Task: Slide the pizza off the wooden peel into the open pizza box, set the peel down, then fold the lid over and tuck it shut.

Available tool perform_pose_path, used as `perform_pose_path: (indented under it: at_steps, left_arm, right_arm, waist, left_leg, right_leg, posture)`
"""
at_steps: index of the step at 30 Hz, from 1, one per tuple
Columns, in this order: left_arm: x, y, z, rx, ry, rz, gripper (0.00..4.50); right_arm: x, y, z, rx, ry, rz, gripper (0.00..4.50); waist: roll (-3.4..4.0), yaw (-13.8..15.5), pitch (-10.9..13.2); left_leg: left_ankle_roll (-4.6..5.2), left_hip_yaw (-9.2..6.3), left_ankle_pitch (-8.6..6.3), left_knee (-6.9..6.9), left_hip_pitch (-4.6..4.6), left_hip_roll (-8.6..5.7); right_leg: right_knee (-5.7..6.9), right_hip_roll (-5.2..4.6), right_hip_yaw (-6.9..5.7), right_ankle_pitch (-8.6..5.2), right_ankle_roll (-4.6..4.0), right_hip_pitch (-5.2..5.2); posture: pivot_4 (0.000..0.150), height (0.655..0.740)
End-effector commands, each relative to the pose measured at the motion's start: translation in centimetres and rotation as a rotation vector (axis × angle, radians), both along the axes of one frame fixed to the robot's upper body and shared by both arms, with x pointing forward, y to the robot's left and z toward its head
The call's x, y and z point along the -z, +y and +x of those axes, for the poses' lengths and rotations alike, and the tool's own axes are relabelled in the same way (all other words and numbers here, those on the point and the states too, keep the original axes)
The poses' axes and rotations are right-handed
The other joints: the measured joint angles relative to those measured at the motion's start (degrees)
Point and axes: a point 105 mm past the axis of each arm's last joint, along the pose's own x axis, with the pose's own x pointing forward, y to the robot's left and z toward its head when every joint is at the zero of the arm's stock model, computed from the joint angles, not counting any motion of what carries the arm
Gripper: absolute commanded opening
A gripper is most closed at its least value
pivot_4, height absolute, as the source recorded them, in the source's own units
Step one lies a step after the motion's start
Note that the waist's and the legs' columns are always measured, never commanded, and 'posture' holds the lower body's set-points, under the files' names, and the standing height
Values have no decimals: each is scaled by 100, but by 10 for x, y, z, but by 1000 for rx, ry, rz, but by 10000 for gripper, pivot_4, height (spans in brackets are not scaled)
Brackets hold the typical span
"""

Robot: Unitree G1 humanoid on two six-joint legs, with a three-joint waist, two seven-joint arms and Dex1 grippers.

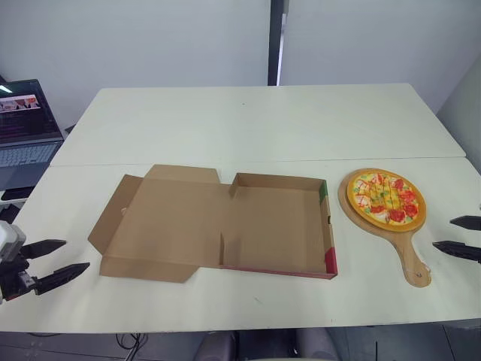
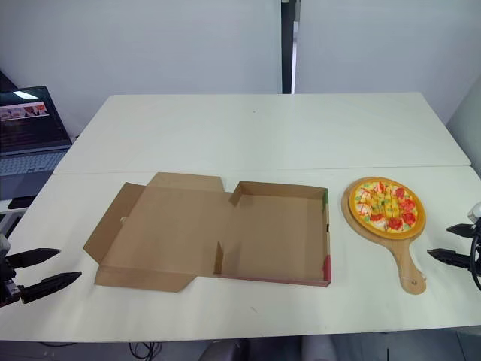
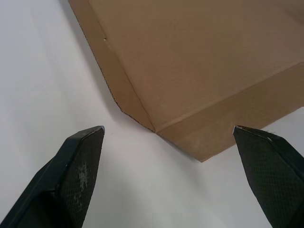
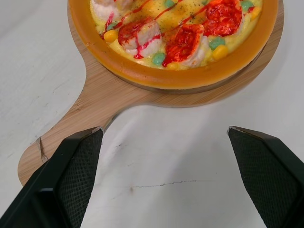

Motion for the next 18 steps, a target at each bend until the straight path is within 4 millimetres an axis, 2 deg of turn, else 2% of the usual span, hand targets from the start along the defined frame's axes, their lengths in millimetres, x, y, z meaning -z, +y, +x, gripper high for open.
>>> perform_pose_path:
  at_steps: [1, 4, 7, 15, 18]
  left_arm:
    - [-10, 2, 0, 0, -11, 9, 44842]
    - [-13, 1, 0, 14, -8, 9, 44842]
    - [-18, -9, 5, 58, -24, 10, 44842]
    - [-33, -64, 30, 294, -72, 11, 44842]
    - [-41, -92, 37, 408, -98, -2, 44842]
  right_arm:
    - [-9, 0, 3, -4, -45, -12, 45000]
    - [-10, 1, 3, 1, -54, -7, 45000]
    - [-11, 1, 3, 8, -73, -5, 45000]
    - [-18, 7, -2, 20, -124, 16, 45000]
    - [-21, 14, -5, 39, -143, 53, 45000]
  waist:
    - [0, 0, 0]
    - [0, 0, 0]
    - [0, 2, 0]
    - [0, 17, 0]
    - [-1, 17, 1]
  left_leg:
    - [0, 0, 0, 0, 0, 0]
    - [1, 0, 0, 0, -1, 0]
    - [1, 0, 0, 0, -1, 0]
    - [0, -2, 0, 1, -2, 0]
    - [1, 0, 0, 1, -2, -1]
  right_leg:
    - [0, 0, 0, 0, 0, -1]
    - [0, 0, 1, 0, 0, -1]
    - [0, 0, 1, 0, 0, 0]
    - [0, 0, 1, 1, 1, 1]
    - [0, 0, 3, 1, 1, 0]
  posture:
    - [1500, 7400]
    - [1500, 7400]
    - [1500, 7400]
    - [1500, 7400]
    - [1500, 7400]
